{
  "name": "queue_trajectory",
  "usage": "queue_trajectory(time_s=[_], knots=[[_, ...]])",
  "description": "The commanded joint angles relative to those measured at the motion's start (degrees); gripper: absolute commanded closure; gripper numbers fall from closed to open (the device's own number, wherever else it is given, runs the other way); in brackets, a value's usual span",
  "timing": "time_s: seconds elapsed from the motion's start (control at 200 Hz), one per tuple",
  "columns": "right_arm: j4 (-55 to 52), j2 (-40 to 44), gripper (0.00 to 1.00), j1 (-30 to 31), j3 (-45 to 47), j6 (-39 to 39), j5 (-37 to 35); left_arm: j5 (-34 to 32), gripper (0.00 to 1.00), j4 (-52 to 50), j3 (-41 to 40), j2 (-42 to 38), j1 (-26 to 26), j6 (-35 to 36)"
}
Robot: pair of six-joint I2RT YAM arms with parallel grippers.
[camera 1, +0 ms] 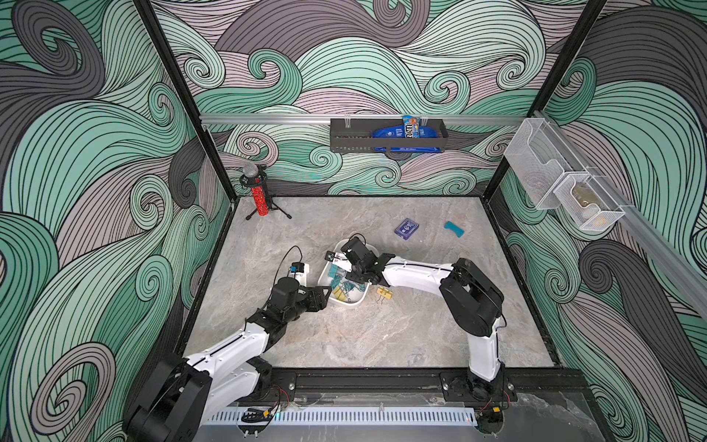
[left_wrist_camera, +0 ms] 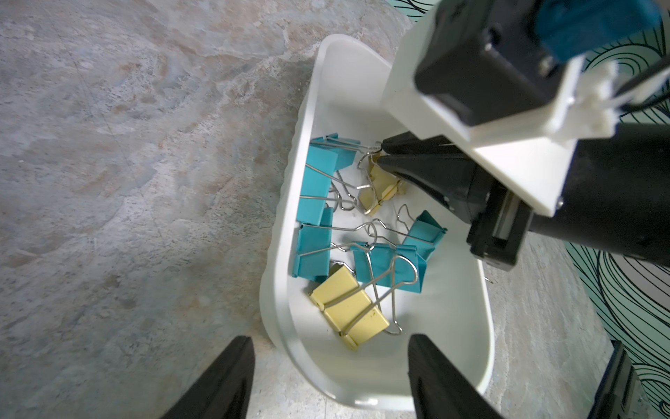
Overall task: Take out the binder clips from the storage box
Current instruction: Pick up the binder clip from the storage box.
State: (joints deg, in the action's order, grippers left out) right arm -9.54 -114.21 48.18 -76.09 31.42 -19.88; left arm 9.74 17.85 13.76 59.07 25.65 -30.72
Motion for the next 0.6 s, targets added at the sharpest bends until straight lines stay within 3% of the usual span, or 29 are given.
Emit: queue_trajectory(time_s=[0.0,0.305,0.595], knots=[[0.3,0.7,0.9,-0.2,-0.7,0.1,0.6,1.1,0.3,0.8,0.1,0.2,0.2,-0.4],[0.3,3.5,0.97,-0.2,-0.2,0.2,1.3,0.9,0.3,0.3,0.5,0.2,0.2,-0.2],[1.0,3.6,0.78,-0.1,0.8,1.7,2.9,0.9,0.3,0.1,0.6,0.0,0.3,-0.2]])
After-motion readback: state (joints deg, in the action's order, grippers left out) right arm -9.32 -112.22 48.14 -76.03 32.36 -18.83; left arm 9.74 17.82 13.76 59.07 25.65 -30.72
